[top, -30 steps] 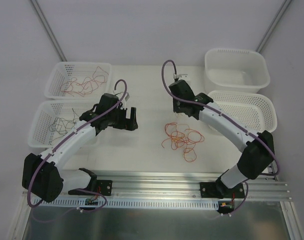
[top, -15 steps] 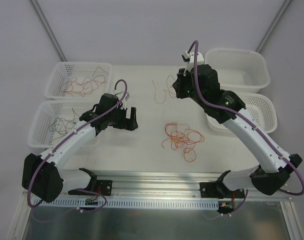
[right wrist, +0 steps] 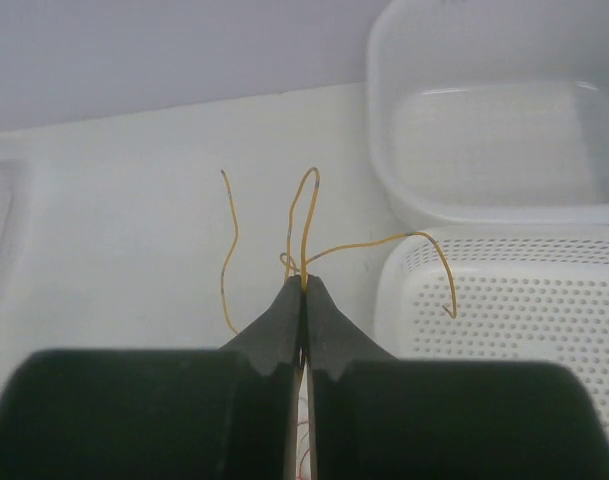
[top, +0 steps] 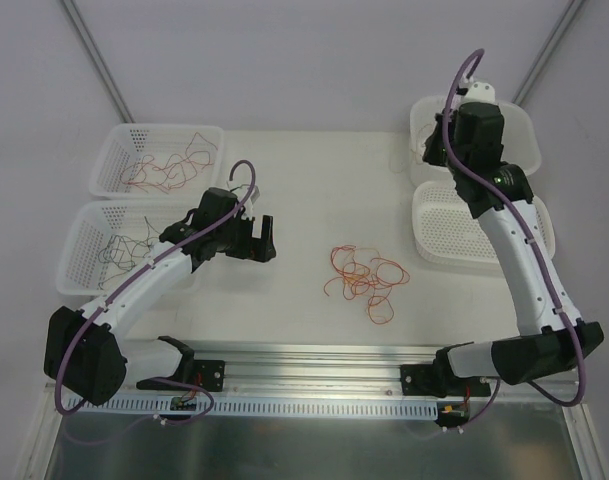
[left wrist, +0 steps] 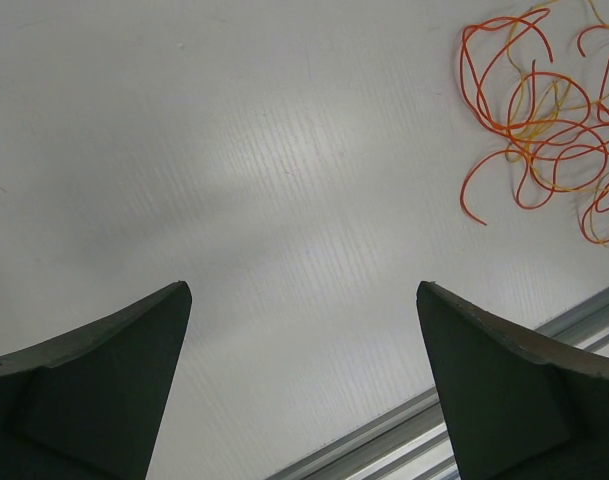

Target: Untangle the cables

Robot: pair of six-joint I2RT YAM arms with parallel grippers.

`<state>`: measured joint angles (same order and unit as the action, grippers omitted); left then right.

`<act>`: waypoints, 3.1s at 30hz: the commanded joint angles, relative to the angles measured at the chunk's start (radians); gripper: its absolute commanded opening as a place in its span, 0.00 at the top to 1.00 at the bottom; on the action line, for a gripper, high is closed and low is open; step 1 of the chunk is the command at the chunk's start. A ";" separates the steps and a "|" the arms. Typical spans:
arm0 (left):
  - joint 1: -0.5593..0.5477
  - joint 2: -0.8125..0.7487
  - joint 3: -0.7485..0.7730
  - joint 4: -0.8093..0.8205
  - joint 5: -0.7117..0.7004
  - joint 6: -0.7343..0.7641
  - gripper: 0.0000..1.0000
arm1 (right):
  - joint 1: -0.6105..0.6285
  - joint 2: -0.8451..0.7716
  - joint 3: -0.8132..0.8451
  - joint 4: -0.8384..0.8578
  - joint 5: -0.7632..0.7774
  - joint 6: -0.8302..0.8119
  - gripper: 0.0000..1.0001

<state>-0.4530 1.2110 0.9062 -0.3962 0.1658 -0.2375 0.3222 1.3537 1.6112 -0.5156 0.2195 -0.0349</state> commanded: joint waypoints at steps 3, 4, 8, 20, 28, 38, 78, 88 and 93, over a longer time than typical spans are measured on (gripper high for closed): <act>-0.009 0.009 -0.006 0.026 -0.038 0.044 0.01 | -0.208 0.083 0.013 0.199 -0.066 -0.030 0.99; -0.009 0.009 -0.007 0.028 -0.043 0.049 0.01 | -0.237 0.137 0.024 0.216 -0.077 -0.025 0.99; -0.009 0.016 -0.006 0.026 -0.046 0.063 0.01 | -0.363 0.298 0.122 0.290 -0.130 -0.002 0.99; -0.007 0.108 0.013 0.026 -0.019 0.076 0.01 | -0.489 0.752 0.588 0.289 -0.190 0.009 0.30; -0.009 0.111 0.020 0.025 0.026 0.055 0.01 | -0.473 0.572 0.366 0.273 -0.298 0.013 0.09; -0.007 0.041 0.014 0.025 0.011 0.027 0.01 | -0.240 0.181 -0.006 0.002 -0.229 0.018 0.11; 0.000 -0.014 0.002 0.025 -0.078 0.058 0.01 | 0.135 0.344 -0.534 0.042 -0.052 0.495 0.65; 0.007 -0.011 0.003 0.025 -0.074 0.056 0.01 | 0.210 0.220 -0.337 -0.126 0.057 0.356 0.99; 0.008 -0.008 0.003 0.026 -0.071 0.055 0.01 | 0.271 0.118 -0.148 -0.216 0.069 0.264 0.99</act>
<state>-0.4503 1.2278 0.9062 -0.3813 0.0959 -0.1936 0.5591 1.5887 1.3205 -0.6552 0.2470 0.3092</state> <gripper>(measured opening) 0.992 0.018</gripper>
